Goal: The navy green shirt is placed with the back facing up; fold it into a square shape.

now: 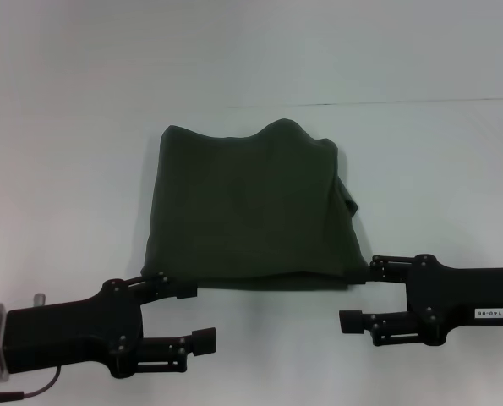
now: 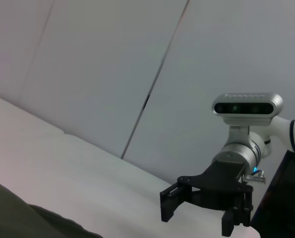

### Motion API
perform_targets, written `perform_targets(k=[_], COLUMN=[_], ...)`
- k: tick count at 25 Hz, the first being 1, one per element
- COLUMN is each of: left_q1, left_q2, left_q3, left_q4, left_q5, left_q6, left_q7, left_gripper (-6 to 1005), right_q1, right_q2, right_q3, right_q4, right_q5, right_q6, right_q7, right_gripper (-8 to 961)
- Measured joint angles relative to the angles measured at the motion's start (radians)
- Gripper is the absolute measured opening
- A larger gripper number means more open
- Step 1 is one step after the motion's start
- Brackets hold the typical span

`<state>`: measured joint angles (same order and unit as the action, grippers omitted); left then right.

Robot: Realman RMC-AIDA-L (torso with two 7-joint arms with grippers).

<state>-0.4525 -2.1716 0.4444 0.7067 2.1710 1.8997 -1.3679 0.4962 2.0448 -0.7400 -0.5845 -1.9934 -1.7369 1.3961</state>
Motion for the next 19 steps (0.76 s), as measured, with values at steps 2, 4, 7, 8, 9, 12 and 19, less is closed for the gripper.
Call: perform_targets(k=[2, 4, 7, 8, 9, 12, 19], left_q1=[-0.003, -0.006, -0.010, -0.011, -0.011, -0.011, -0.012], left_q2=[0.000, 0.000, 0.000, 0.000, 0.001, 0.001, 0.001], left_q3=[0.008, 0.016, 0.020, 0.020, 0.020, 0.020, 0.020], left_q4=[-0.001, -0.001, -0.001, -0.001, -0.001, -0.002, -0.003], left_q5=[0.002, 0.003, 0.003, 0.003, 0.004, 0.004, 0.004], left_q6=[0.000, 0.001, 0.000, -0.001, -0.001, -0.002, -0.003], left_q7=[-0.014, -0.030, -0.042, -0.043, -0.043, -0.043, -0.043], left_gripper=[903, 902, 902, 902, 902, 902, 903], right_q1=[0.007, 0.013, 0.017, 0.018, 0.018, 0.019, 0.019], right_q2=[-0.001, -0.002, -0.001, 0.000, 0.000, 0.000, 0.000], right_q3=[-0.003, -0.005, -0.006, -0.006, -0.006, -0.006, -0.010], right_q4=[0.002, 0.003, 0.002, 0.001, 0.001, 0.002, 0.003], right_q5=[-0.010, -0.020, -0.029, -0.030, -0.030, -0.031, -0.033], right_q6=[0.003, 0.005, 0.006, 0.006, 0.006, 0.006, 0.008], right_q7=[0.003, 0.006, 0.013, 0.017, 0.020, 0.021, 0.021], right_gripper=[836, 835, 835, 835, 835, 835, 835])
